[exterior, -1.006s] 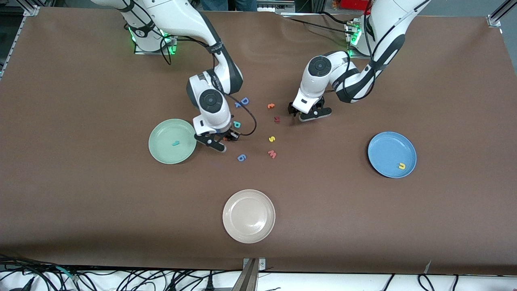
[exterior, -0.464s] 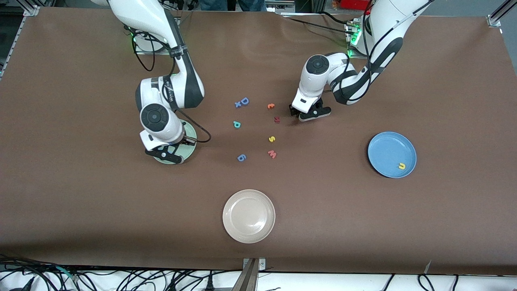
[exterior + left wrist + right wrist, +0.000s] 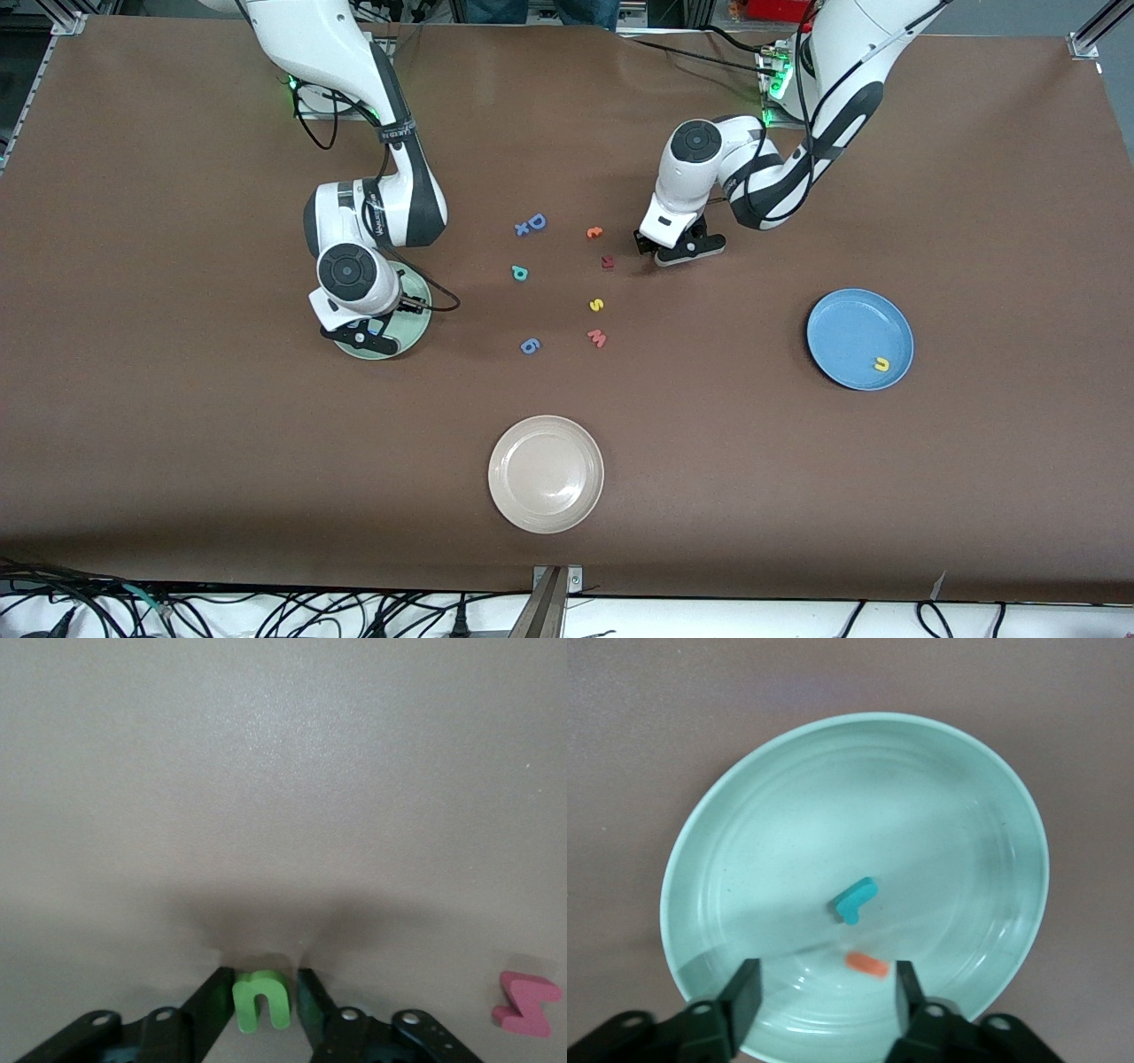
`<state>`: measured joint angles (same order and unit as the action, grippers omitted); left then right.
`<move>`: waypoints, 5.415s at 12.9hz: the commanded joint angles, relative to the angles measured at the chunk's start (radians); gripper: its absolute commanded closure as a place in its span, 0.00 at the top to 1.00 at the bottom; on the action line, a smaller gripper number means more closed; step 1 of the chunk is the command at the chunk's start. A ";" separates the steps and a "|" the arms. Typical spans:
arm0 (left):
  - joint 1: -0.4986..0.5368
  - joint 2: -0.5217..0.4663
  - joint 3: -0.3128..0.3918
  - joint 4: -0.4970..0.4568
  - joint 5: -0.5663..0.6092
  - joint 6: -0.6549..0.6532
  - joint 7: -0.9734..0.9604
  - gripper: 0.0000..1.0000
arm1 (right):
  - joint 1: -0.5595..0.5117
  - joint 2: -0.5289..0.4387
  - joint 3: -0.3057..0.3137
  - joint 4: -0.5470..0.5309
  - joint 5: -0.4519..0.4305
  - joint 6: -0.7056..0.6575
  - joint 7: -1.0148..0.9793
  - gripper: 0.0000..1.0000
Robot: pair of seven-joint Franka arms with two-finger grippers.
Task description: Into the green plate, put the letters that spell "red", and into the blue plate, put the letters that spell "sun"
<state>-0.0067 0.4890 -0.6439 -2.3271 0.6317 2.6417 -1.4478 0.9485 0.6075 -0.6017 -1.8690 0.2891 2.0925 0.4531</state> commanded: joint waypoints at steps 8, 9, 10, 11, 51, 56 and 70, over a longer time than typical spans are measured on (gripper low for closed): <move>0.007 0.013 0.003 0.026 0.040 -0.006 -0.020 0.16 | 0.116 -0.011 0.114 0.056 0.108 0.055 0.399 0.96; 0.008 0.014 0.004 0.029 0.037 -0.006 -0.017 0.16 | 0.145 -0.003 0.117 0.056 0.111 0.091 0.473 0.96; 0.019 0.014 0.004 0.040 0.036 -0.008 -0.016 0.16 | 0.174 0.020 0.120 0.056 0.111 0.130 0.524 0.96; 0.024 0.014 0.004 0.041 0.036 -0.008 -0.016 0.16 | 0.197 0.034 0.122 0.053 0.111 0.164 0.576 0.96; -0.226 0.278 0.101 0.575 -0.058 -0.195 0.164 1.00 | 0.162 0.038 -0.225 0.047 0.160 -0.078 0.055 1.00; -0.257 0.321 0.118 0.617 -0.044 -0.192 0.158 0.89 | 0.135 0.023 -0.395 0.246 0.160 -0.325 -0.250 1.00; -0.291 0.315 0.144 0.620 -0.053 -0.195 0.158 0.24 | -0.152 -0.195 -0.195 0.353 -0.002 -0.393 -0.467 1.00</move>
<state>-0.2844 0.7938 -0.5109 -1.7235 0.5496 2.4515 -1.2676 0.9079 0.5089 -0.9415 -1.5239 0.3818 1.7008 -0.0134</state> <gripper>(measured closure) 0.714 0.000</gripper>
